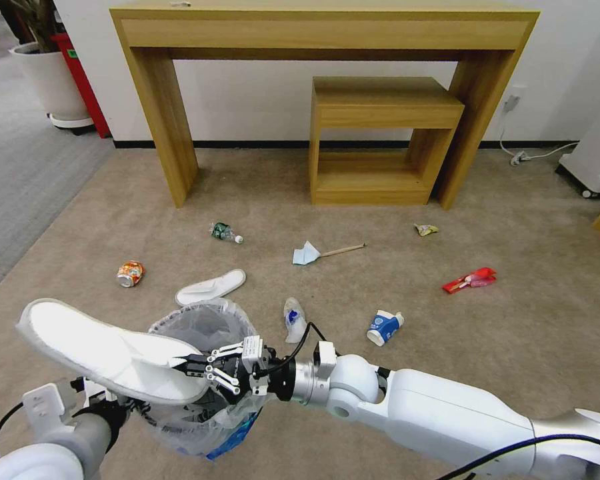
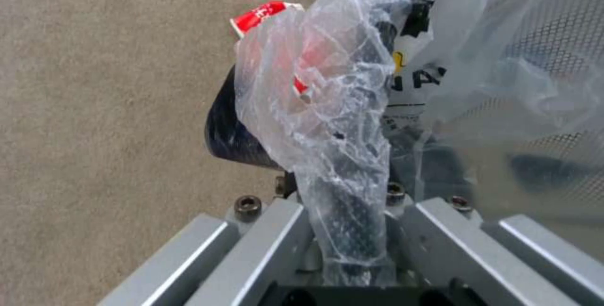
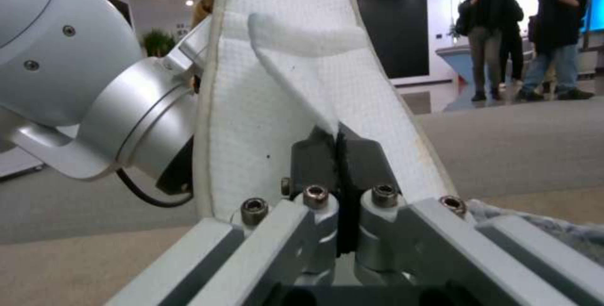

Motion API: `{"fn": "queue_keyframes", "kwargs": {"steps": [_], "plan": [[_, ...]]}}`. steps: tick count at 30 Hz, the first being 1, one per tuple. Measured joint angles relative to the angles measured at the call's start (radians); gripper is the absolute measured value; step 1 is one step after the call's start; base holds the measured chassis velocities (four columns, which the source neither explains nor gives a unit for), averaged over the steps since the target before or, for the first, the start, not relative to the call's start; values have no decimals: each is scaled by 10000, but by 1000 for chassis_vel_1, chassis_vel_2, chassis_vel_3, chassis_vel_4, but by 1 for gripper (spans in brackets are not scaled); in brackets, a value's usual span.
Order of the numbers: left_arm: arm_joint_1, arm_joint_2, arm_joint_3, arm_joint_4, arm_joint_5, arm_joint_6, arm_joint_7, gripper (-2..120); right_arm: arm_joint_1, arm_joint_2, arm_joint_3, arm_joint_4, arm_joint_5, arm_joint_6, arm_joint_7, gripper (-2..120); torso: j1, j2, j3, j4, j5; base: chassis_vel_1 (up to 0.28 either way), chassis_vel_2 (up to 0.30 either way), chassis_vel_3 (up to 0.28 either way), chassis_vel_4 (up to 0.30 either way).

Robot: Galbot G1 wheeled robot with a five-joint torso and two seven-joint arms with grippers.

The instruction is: Pick up the trash bin and place the garbage on the floor into it.

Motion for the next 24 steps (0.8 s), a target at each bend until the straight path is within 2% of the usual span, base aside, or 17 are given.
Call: {"fn": "queue_keyframes", "kwargs": {"steps": [21,23,24], "plan": [[-2,37,-48,-21,15,0,32,1,-133,-75,96,-316,-262,148,-131,0,0,0,0,1,0,0,0,0,0],[19,40,-69,-67,5,0,33,1,-179,-47,82,-400,-329,151,-163,9,0,0,0,1,0,0,0,0,0],[19,40,-69,-67,5,0,33,1,-179,-47,82,-400,-329,151,-163,9,0,0,0,1,0,0,0,0,0]]}}
